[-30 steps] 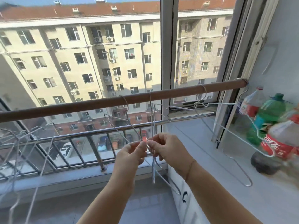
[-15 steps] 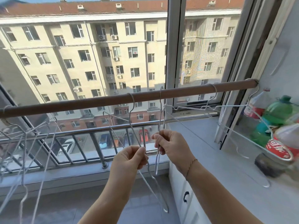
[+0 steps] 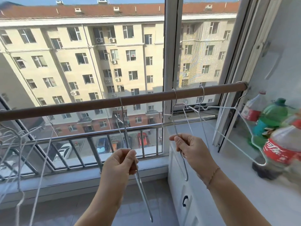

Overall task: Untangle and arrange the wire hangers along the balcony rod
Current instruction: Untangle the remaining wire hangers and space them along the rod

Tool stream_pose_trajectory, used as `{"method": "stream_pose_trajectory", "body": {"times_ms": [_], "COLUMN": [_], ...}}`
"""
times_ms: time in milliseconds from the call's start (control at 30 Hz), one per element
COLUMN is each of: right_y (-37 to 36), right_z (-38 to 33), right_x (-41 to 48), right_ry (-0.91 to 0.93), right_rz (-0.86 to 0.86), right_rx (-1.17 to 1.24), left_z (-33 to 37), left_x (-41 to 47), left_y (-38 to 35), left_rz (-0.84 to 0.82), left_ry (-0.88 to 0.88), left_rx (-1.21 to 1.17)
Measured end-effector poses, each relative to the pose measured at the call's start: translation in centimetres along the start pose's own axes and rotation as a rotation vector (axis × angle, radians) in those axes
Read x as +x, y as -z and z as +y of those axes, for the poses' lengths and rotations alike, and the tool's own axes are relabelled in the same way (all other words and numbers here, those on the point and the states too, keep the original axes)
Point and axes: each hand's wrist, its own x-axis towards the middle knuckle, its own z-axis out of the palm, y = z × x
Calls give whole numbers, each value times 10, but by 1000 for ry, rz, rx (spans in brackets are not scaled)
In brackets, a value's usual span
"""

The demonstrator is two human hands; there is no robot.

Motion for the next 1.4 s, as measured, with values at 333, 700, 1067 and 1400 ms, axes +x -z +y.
{"method": "stream_pose_trajectory", "body": {"times_ms": [333, 700, 1067, 1400], "right_y": [11, 17, 28, 31], "right_z": [-3, -6, -6, -8], "right_x": [-1, -4, -5, -5], "right_ry": [-18, -37, -28, -27], "right_rz": [-31, -37, -34, -29], "right_rx": [-33, -29, -37, -25], "left_z": [2, 7, 3, 9], "left_x": [-2, -6, -3, -5], "left_y": [-13, -37, -42, -55], "left_rz": [-40, -99, -54, -79], "left_ry": [1, 30, 62, 51], "left_rx": [-13, -8, -31, 3]}}
